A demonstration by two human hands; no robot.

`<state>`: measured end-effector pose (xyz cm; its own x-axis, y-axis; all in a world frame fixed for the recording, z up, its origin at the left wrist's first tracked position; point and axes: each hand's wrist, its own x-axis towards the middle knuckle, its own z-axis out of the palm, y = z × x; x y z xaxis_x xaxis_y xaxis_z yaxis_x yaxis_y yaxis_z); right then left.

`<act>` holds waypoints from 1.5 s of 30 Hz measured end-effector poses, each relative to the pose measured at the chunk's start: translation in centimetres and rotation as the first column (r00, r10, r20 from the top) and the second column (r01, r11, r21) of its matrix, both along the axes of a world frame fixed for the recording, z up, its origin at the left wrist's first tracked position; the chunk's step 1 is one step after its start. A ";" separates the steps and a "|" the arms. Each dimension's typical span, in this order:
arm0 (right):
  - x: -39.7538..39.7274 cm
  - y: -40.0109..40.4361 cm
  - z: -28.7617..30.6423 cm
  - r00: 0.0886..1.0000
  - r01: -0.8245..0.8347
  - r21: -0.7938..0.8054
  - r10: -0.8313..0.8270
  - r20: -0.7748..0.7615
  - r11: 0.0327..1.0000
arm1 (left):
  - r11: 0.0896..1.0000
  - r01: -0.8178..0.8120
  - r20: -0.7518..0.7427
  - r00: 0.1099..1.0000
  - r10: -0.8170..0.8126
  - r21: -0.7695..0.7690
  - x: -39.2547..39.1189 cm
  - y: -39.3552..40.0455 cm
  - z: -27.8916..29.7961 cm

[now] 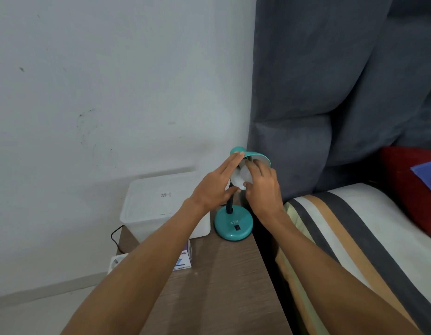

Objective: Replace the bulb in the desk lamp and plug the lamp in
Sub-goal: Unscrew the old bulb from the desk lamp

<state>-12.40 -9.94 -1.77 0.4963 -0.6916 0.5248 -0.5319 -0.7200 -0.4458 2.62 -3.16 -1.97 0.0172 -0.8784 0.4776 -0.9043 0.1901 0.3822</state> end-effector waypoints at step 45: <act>0.2 0.1 -0.9 0.993 -0.005 0.082 -0.005 0.120 0.997 | 1.000 0.010 -0.008 1.000 -0.010 -0.001 0.4 0.0 0.0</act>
<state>-12.21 -9.86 -2.62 0.4333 -0.7348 0.5218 -0.4708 -0.6782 -0.5642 2.97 -3.14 -2.00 0.0122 -0.8779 0.4787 -0.8990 0.2000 0.3896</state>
